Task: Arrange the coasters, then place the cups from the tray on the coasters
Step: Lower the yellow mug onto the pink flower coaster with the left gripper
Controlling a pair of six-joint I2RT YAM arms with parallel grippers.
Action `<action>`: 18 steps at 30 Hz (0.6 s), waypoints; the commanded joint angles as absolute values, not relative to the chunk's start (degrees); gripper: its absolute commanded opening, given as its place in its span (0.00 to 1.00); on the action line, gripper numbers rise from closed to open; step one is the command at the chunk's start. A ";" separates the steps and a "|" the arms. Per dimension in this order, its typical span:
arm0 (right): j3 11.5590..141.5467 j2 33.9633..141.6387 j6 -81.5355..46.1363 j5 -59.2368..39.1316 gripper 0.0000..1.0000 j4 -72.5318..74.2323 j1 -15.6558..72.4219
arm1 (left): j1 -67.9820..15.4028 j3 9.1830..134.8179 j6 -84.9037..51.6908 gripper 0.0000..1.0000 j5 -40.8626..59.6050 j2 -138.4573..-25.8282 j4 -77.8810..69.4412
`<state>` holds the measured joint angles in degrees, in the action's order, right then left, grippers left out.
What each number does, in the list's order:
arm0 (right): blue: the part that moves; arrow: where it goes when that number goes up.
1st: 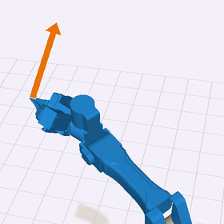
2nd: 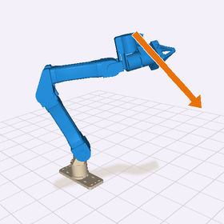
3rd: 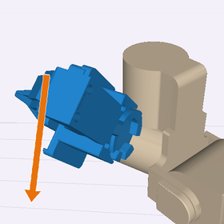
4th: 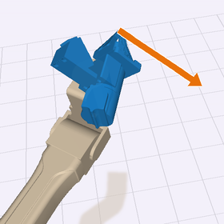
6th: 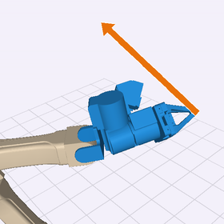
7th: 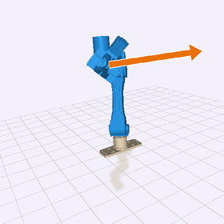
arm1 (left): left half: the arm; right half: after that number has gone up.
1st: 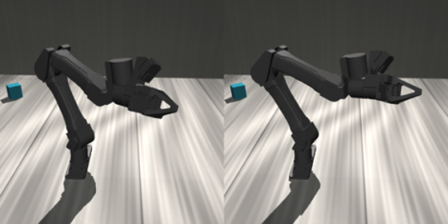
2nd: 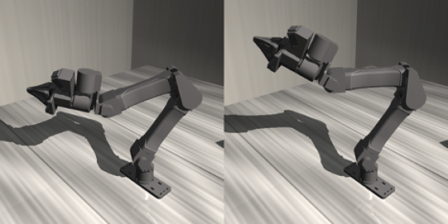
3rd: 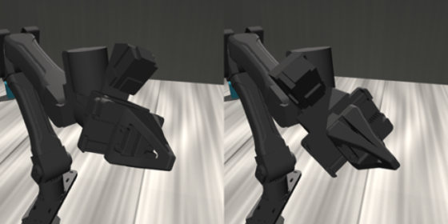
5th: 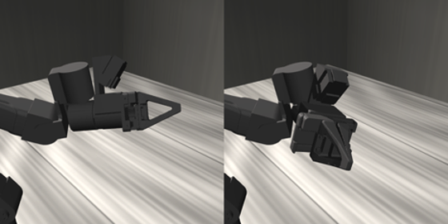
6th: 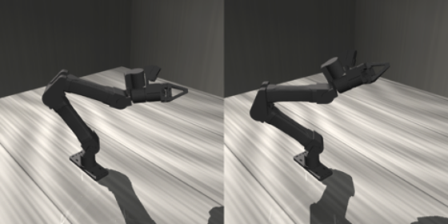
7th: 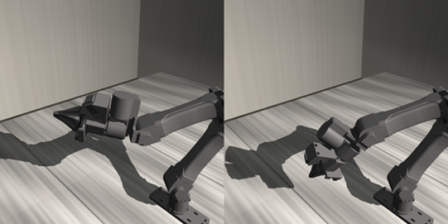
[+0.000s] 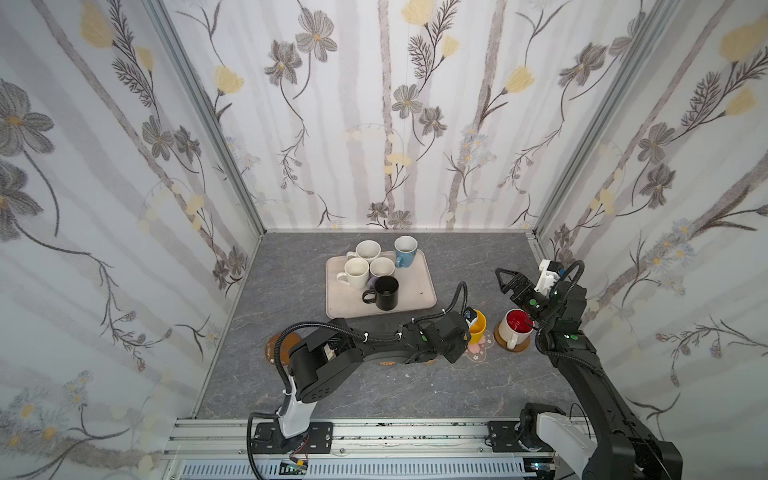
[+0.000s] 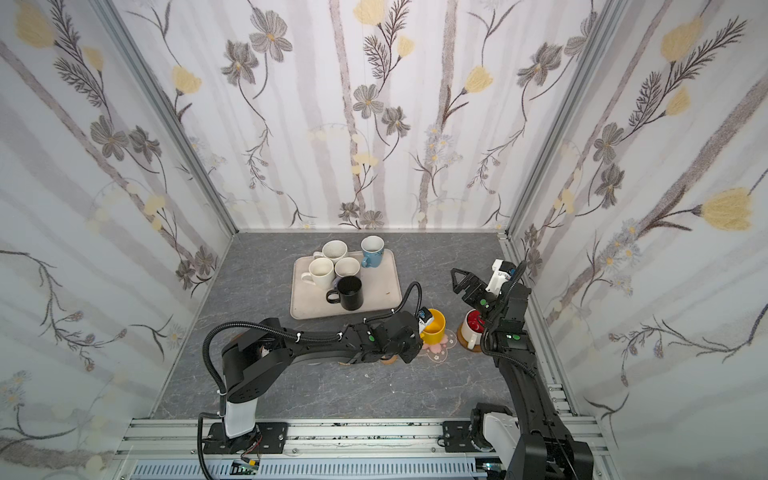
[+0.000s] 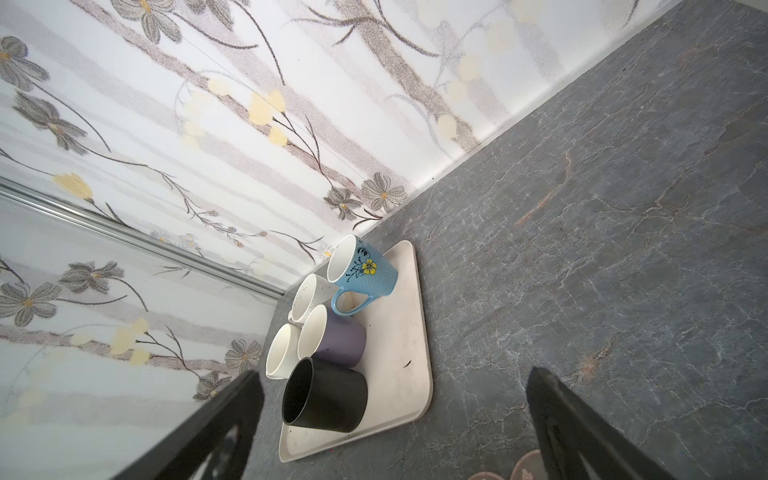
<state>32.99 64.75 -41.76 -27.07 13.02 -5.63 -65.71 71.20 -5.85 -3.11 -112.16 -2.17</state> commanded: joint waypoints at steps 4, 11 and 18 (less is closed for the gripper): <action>32.71 64.18 -41.75 -27.07 1.00 15.56 -5.61 | -66.05 71.90 -5.72 0.14 -5.14 -112.59 -4.22; 32.43 63.22 -41.75 -27.18 1.00 16.07 -5.61 | -66.02 72.07 -6.10 0.33 -6.14 -112.59 -3.93; 32.21 62.39 -41.22 -27.33 1.00 16.56 -5.61 | -66.02 72.00 -5.87 0.51 -6.94 -111.91 -3.87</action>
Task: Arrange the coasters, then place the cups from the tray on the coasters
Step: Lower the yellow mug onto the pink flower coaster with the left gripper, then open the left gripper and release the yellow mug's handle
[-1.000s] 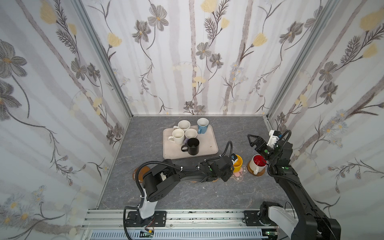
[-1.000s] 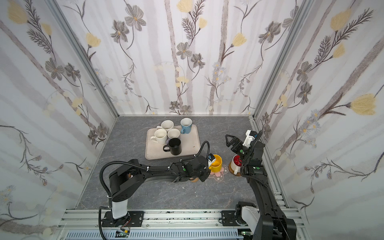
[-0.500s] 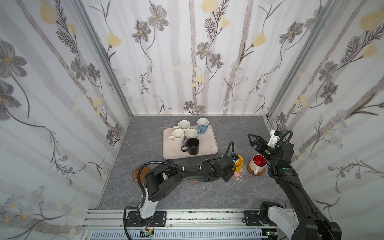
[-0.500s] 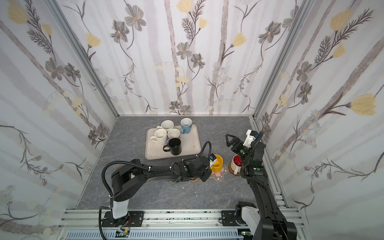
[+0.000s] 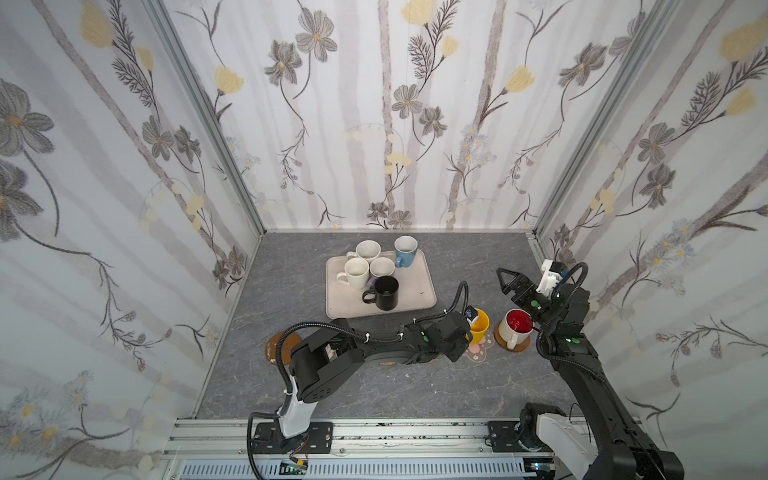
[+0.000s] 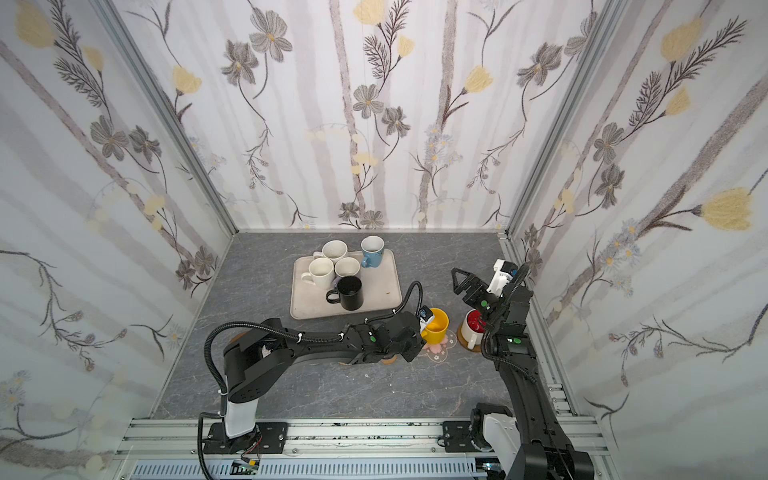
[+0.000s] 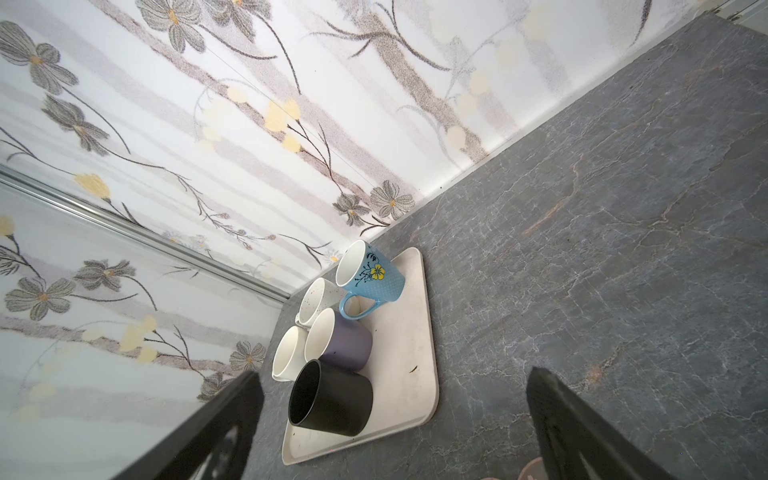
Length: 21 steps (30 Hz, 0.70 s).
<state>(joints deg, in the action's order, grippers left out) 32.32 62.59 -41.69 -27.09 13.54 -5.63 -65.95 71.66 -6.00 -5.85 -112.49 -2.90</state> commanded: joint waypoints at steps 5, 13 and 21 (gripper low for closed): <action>31.99 62.30 -41.23 -27.60 1.00 17.01 -5.47 | -65.98 71.80 -5.98 0.63 -8.12 -110.76 -3.96; 33.57 61.74 -38.97 -25.77 1.00 14.29 -4.01 | -66.06 71.28 -6.31 0.91 -9.96 -107.67 -4.04; 36.86 61.78 -36.73 -22.47 1.00 9.83 -0.68 | -66.02 69.10 -6.77 1.00 -11.98 -102.45 -4.13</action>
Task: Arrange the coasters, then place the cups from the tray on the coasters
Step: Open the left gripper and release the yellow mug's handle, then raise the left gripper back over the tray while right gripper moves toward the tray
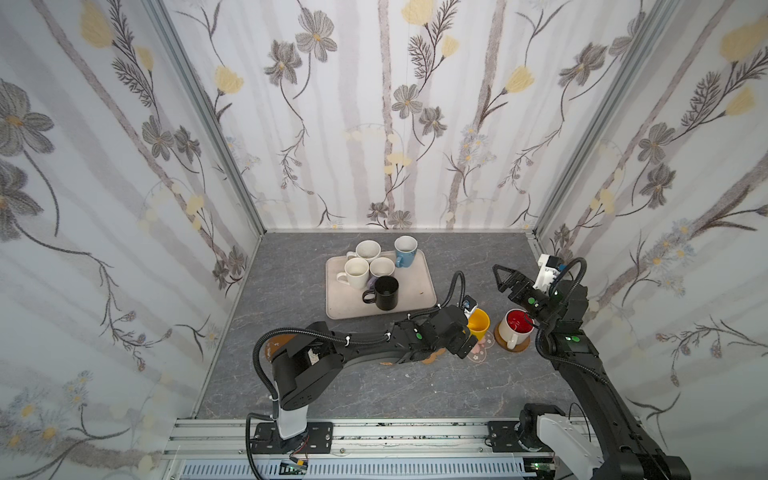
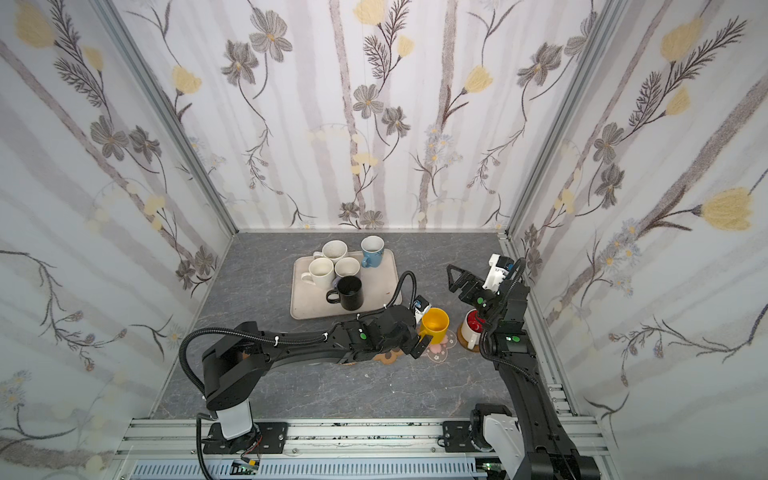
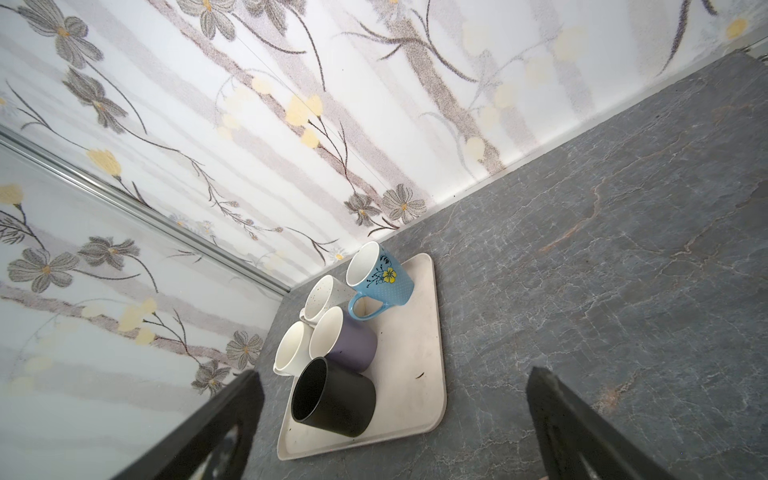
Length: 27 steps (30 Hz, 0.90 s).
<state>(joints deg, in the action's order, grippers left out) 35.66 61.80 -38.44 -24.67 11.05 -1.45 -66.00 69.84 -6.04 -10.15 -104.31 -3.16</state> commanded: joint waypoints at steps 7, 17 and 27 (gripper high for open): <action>41.00 62.96 -33.72 -18.98 1.00 4.99 4.03 | -65.02 63.24 -8.87 1.00 -14.76 -94.68 -4.82; 47.77 68.24 -32.86 -14.24 0.95 2.34 15.19 | -58.47 48.27 -19.42 0.99 -18.74 -78.52 -6.50; 55.32 79.53 -30.74 -9.84 0.92 0.83 26.10 | -40.55 34.95 -29.56 0.96 -11.17 -62.85 -6.33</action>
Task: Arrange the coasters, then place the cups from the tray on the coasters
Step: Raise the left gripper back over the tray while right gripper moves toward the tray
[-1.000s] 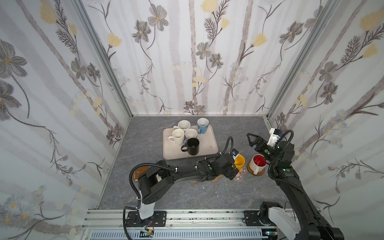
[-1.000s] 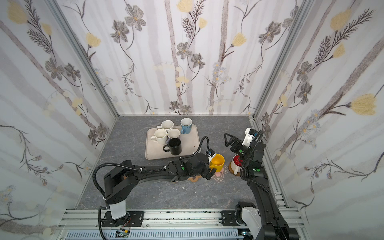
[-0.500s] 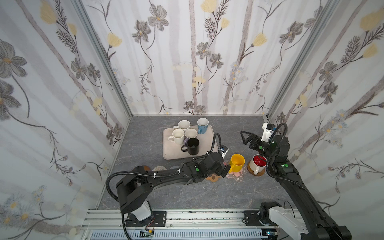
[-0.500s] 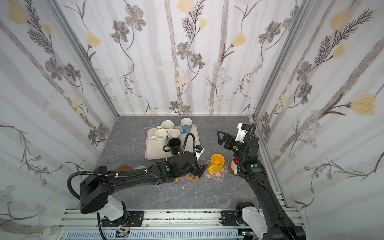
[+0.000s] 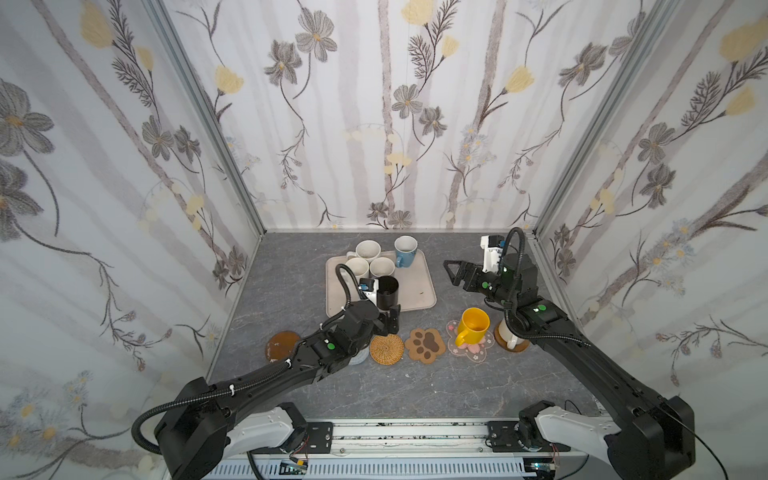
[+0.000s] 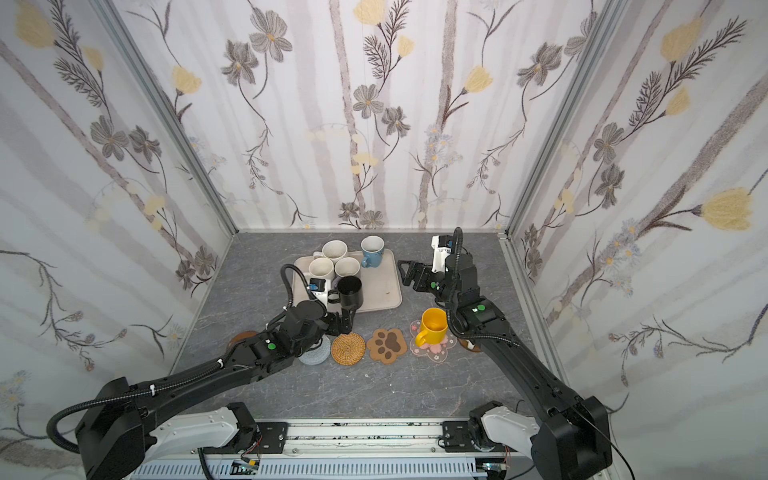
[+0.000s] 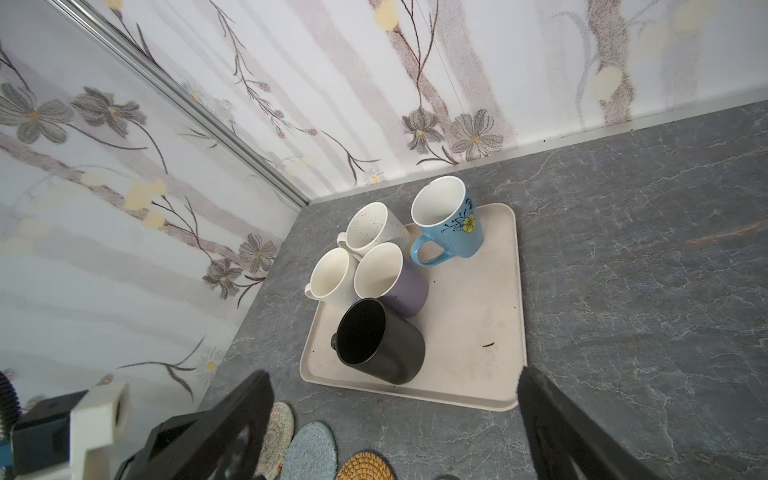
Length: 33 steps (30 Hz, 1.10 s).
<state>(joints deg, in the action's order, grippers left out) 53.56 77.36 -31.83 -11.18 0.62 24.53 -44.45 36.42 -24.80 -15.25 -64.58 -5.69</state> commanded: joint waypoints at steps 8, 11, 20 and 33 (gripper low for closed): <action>61.27 88.31 -30.23 -9.85 0.92 0.81 31.49 | -30.49 34.67 -31.70 0.92 -7.49 -63.13 -6.50; 62.38 90.62 -30.10 -10.42 0.92 1.14 32.33 | -28.31 34.94 -32.37 0.91 -6.75 -64.28 -6.76; 64.85 97.94 -29.70 -13.18 0.89 2.26 33.07 | -25.17 33.58 -33.96 0.87 -5.41 -68.06 -12.95; 69.29 106.17 -28.12 -15.55 0.77 0.46 33.12 | -24.79 36.11 -32.21 0.71 -4.76 -78.98 -17.97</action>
<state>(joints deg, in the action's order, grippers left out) 68.25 105.01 -29.02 -14.46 0.23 32.99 -24.93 35.29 -32.99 -4.62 -77.97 -14.74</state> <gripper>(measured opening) 0.772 0.712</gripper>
